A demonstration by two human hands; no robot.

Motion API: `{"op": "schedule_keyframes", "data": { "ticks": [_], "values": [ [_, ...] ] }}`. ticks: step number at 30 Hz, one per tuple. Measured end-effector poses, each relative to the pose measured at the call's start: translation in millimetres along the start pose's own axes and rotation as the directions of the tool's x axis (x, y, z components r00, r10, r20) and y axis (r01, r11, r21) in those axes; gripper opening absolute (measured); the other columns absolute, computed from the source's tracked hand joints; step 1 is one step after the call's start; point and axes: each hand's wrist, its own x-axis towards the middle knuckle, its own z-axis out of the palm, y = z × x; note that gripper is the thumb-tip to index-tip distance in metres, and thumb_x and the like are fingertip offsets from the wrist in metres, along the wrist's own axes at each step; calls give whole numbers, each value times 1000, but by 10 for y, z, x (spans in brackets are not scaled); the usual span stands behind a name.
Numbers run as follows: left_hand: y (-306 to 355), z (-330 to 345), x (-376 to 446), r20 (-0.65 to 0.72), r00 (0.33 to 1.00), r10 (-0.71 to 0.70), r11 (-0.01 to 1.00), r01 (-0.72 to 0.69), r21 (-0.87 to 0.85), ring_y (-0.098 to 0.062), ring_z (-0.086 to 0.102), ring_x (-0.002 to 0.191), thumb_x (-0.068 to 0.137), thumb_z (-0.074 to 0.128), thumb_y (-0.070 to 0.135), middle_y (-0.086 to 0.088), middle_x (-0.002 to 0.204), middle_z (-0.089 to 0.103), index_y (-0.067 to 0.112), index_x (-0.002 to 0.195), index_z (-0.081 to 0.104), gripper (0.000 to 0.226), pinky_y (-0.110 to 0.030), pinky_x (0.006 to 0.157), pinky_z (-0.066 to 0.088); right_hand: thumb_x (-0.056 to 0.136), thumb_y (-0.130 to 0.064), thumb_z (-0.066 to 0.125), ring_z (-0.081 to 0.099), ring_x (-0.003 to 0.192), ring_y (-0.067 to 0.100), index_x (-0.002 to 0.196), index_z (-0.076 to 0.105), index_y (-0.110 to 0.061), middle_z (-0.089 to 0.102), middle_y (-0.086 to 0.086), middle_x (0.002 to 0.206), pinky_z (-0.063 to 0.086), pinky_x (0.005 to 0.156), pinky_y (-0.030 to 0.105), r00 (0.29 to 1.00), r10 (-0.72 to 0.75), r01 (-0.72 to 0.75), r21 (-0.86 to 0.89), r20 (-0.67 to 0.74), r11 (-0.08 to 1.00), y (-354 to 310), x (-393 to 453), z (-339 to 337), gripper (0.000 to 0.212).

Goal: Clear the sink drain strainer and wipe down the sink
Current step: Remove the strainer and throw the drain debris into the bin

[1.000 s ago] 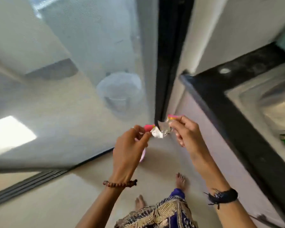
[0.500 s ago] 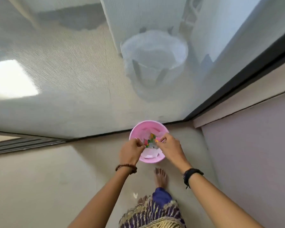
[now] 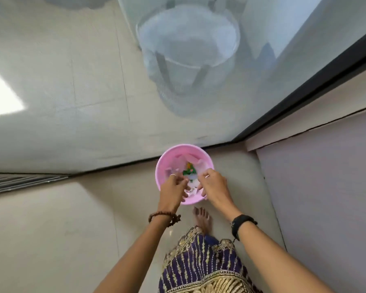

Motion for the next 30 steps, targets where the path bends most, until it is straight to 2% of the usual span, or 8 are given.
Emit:
{"op": "schedule_keyframes", "data": {
  "ticks": [4, 9, 15, 21, 24, 26, 28, 30],
  "values": [
    [973, -181, -834, -11, 999, 40, 953, -41, -301, -5, 50, 35, 89, 49, 6, -3, 55, 57, 7, 76, 56, 15, -14, 37, 43, 89, -11, 46, 43, 44, 8, 73, 57, -18, 52, -4, 56, 35, 39, 16, 997, 13, 19, 401, -78, 916, -624, -926, -666, 21],
    [2161, -226, -2094, 59, 986, 156, 817, -96, -568, -6, 46, 35, 86, 47, 8, 5, 42, 52, 9, 74, 54, 14, -15, 36, 38, 87, -7, 43, 30, 32, 4, 71, 51, -15, 38, -10, 39, 23, 33, 12, 983, -47, 165, 744, -176, 648, -1270, -2218, -1679, 20],
    [3112, 189, -3419, 262, 864, 430, 755, -184, -630, -9, 46, 33, 84, 47, 5, -1, 42, 50, 4, 82, 53, 7, -15, 36, 37, 88, -9, 42, 27, 31, 3, 66, 52, -20, 33, -10, 38, 21, 34, 13, 914, -89, 390, 798, -396, 459, -1346, -3423, -2679, 27],
    [3572, 1171, -4125, 489, 697, 525, 805, -219, -552, -12, 54, 39, 89, 47, 7, -5, 50, 55, 1, 87, 57, 12, -18, 40, 44, 89, -8, 42, 33, 28, 0, 68, 54, -20, 36, -9, 38, 24, 31, 11, 784, 70, 559, 751, -616, 350, -695, -4076, -3670, 27],
    [3733, 1858, -4259, 571, 674, 470, 868, -234, -438, -11, 56, 43, 90, 47, 6, -6, 58, 58, 5, 82, 57, 13, -16, 42, 46, 90, -7, 44, 31, 28, 0, 69, 54, -20, 38, -10, 37, 22, 32, 9, 704, 194, 591, 715, -683, 372, -148, -4142, -4167, 27],
    [3812, 2327, -4212, 600, 661, 451, 893, -336, -300, -8, 55, 47, 89, 49, 8, 1, 59, 59, 13, 78, 58, 15, -15, 44, 45, 90, -5, 45, 30, 29, 1, 71, 56, -18, 42, -9, 40, 21, 32, 10, 650, 261, 572, 685, -714, 451, 246, -4073, -4481, 26],
    [3933, 2853, -4100, 627, 637, 448, 864, -490, -119, -10, 55, 52, 89, 50, 10, 2, 64, 60, 15, 78, 59, 15, -18, 47, 46, 90, -7, 47, 36, 32, 1, 76, 59, -14, 50, -3, 49, 26, 32, 12, 619, 299, 473, 649, -726, 595, 693, -3935, -4824, 20],
    [4054, 3331, -3930, 645, 619, 448, 765, -639, 83, -13, 57, 61, 88, 51, 13, -1, 75, 64, 13, 85, 63, 13, -23, 56, 49, 92, -13, 50, 48, 43, 3, 88, 62, -11, 62, 4, 66, 34, 39, 13, 616, 325, 268, 579, -718, 770, 1131, -3758, -5116, 14]
  ]
}}
